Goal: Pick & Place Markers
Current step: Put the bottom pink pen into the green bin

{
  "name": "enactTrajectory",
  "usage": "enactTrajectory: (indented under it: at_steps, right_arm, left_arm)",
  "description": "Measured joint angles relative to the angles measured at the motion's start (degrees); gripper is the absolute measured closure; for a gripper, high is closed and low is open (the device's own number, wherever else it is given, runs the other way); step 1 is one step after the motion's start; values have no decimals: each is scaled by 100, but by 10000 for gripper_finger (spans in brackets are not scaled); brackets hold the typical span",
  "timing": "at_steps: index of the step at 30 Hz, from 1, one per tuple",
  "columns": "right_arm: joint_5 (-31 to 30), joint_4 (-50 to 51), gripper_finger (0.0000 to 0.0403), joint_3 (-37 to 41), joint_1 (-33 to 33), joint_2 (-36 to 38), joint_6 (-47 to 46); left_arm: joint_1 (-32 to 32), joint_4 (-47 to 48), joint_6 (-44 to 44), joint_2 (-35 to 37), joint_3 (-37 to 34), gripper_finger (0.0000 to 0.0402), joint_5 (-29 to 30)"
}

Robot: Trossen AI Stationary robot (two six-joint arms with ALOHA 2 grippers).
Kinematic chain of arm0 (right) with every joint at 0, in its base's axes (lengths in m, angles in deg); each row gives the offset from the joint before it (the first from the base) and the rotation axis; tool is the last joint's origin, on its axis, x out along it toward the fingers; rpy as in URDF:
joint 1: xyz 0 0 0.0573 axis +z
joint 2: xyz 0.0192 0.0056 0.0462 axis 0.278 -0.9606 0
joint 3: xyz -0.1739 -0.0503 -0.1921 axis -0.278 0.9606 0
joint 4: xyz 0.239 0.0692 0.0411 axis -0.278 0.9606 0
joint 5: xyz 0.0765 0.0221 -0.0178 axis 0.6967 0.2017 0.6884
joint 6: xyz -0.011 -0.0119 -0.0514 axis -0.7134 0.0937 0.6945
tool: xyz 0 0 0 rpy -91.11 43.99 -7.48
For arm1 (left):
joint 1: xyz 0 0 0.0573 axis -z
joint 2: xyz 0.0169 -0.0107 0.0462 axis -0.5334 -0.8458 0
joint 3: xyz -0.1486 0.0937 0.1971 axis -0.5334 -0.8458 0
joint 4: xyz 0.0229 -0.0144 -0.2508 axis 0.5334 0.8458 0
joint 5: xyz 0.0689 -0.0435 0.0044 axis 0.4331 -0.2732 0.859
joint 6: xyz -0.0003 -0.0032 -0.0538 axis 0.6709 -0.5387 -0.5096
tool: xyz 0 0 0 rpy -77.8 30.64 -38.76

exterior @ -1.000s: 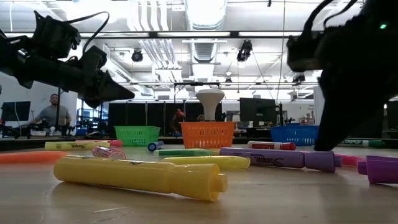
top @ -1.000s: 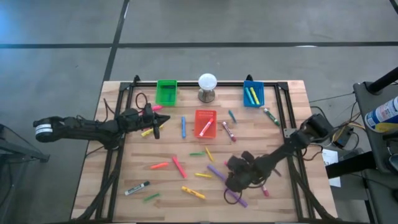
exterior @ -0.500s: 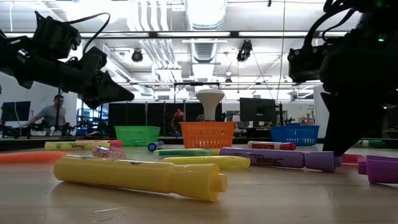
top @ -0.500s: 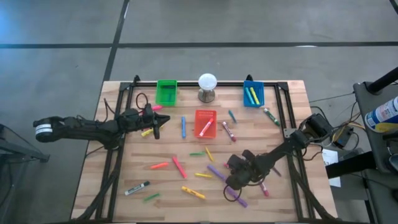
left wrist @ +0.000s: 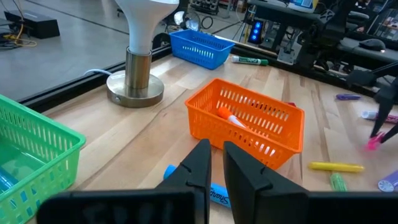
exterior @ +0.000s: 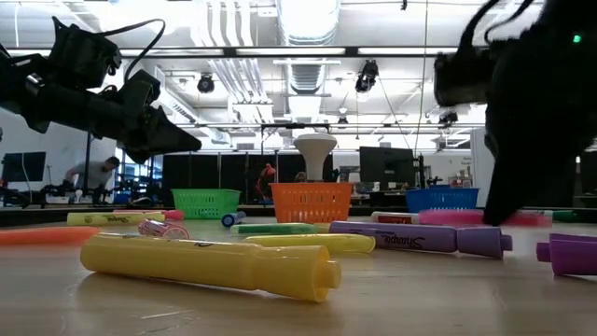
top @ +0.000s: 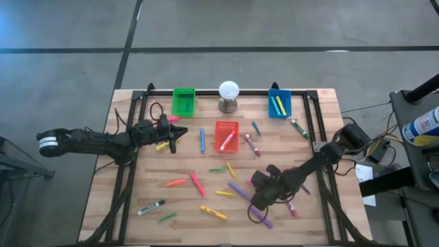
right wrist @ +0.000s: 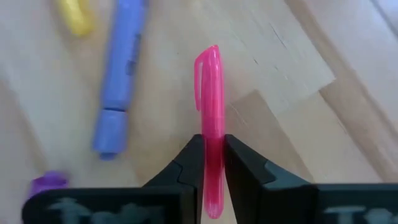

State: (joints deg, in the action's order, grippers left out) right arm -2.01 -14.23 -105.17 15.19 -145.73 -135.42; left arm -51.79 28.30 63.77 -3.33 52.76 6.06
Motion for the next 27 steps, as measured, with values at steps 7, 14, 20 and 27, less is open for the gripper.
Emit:
enactTrajectory:
  at_steps: [7,14,20,27]
  right_arm:
    - [-576,-13,358,78,-35,529,571]
    - [-883,-1119,358,293,-424,927,2033]
    - [30,-3567,358,784,-1172,967,3800]
    - [682,-6286,359,1173,-1886,770,5325]
  left_arm:
    - [0,25,80,-2,0,365,-64]
    - [25,83,123,-2,0,353,-163]
    - [276,-500,24,-4,1,310,-499]
    - [791,-1406,20,-17,2,294,-596]
